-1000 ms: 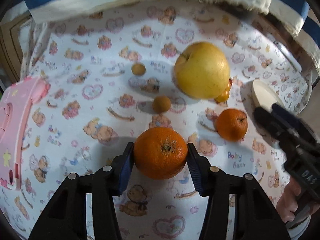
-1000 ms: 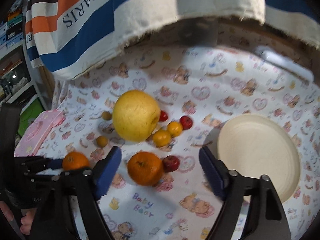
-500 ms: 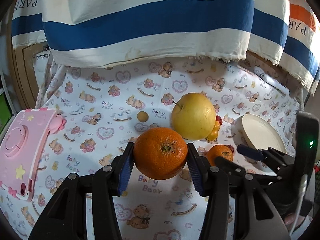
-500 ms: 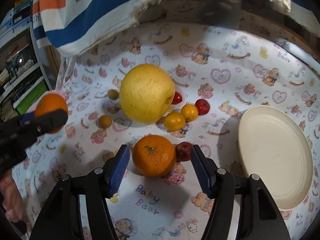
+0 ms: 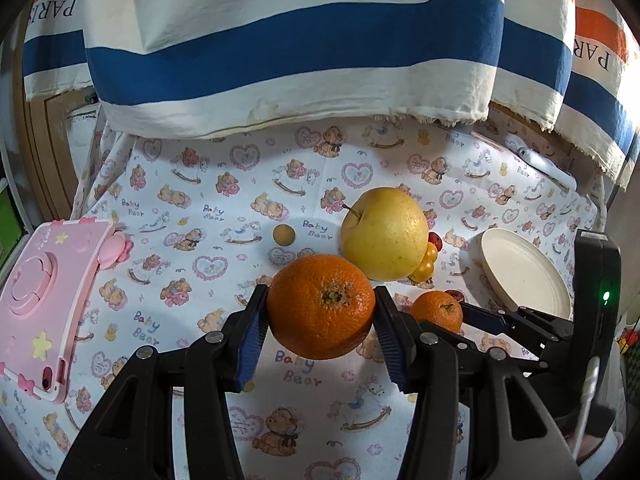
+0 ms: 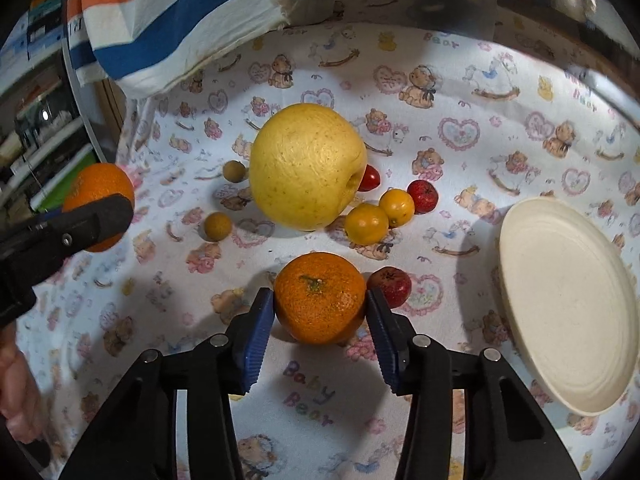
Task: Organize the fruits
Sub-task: 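Lift both mandarins and carry them over the cream plate with both tools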
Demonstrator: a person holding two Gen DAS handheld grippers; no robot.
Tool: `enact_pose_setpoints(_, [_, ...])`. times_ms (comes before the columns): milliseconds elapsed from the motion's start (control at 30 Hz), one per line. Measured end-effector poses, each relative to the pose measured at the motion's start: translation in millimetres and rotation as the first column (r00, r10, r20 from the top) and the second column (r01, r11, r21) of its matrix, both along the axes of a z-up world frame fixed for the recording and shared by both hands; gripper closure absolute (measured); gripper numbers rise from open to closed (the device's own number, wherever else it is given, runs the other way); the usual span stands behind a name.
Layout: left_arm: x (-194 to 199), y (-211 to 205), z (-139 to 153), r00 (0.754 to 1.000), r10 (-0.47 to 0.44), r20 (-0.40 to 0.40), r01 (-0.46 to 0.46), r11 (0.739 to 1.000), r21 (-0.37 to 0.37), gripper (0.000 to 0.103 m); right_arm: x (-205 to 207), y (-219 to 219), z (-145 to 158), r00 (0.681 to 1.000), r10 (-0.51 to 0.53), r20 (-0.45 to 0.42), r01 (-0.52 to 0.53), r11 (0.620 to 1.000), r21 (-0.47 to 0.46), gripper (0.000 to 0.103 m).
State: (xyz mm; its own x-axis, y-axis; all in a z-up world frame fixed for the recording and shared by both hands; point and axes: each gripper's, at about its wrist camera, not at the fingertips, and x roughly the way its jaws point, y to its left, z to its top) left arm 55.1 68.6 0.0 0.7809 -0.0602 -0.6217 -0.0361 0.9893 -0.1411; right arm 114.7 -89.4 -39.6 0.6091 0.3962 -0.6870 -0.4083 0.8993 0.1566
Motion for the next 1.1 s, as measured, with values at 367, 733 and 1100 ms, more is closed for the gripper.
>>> enact_pose_setpoints(367, [-21.0, -8.4, 19.3, 0.987, -0.005, 0.16, -0.007, 0.997, 0.077, 0.053, -18.4, -24.1, 43.7, 0.982, -0.105, 0.159, 0.097, 0.994, 0.059, 0.055])
enact_pose_setpoints(733, [-56.5, -36.8, 52.6, 0.942, -0.118, 0.313, 0.072, 0.985, 0.155, 0.053, -58.5, -68.6, 108.6, 0.913, -0.178, 0.366, 0.166, 0.984, 0.066, 0.055])
enact_pose_setpoints(1100, [-50.4, -75.5, 91.5, 0.895, -0.185, 0.407, 0.127, 0.978, 0.165, 0.053, -81.9, -133.8, 135.4, 0.855, -0.275, 0.44, 0.261, 0.961, 0.093, 0.055])
